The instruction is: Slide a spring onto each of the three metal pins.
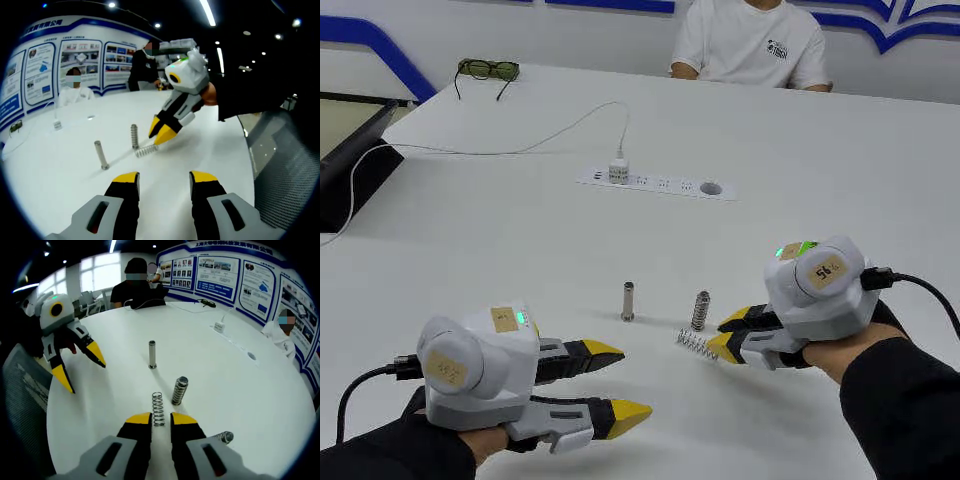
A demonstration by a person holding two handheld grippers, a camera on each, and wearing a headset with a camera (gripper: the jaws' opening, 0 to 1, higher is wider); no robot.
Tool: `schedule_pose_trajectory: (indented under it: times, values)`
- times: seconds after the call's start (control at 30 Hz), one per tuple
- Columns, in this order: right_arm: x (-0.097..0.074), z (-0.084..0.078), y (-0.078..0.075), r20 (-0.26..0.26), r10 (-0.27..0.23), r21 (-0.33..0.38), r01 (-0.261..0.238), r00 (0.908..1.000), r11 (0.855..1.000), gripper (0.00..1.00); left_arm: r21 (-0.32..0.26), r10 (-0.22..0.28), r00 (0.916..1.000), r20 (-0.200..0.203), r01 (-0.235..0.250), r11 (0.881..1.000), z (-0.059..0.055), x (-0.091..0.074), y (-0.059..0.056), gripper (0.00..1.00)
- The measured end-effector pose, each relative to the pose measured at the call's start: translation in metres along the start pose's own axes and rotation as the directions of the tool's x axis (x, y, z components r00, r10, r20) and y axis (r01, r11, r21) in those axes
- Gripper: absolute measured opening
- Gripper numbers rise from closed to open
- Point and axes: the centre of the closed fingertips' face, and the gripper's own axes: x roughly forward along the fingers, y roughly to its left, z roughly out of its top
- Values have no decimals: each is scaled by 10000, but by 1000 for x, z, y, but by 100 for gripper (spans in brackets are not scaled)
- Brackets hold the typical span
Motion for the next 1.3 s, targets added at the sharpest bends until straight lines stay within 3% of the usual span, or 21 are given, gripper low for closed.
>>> schedule_pose_trajectory:
  times: [0.4,0.8,1.3]
  values:
    - [10,-12,2,-333,257,-102,-261,9991,9996,15,-58,88,10000,-27,-88,9999,-1,-1,3,40]
    - [16,-15,2,-345,446,-151,-451,9984,9989,12,-141,287,9996,-86,-288,9995,-3,-3,3,40]
    - [4,-9,20,-376,1016,-327,-1028,9941,9942,11,59,297,9994,-153,-296,9995,0,-1,4,38]
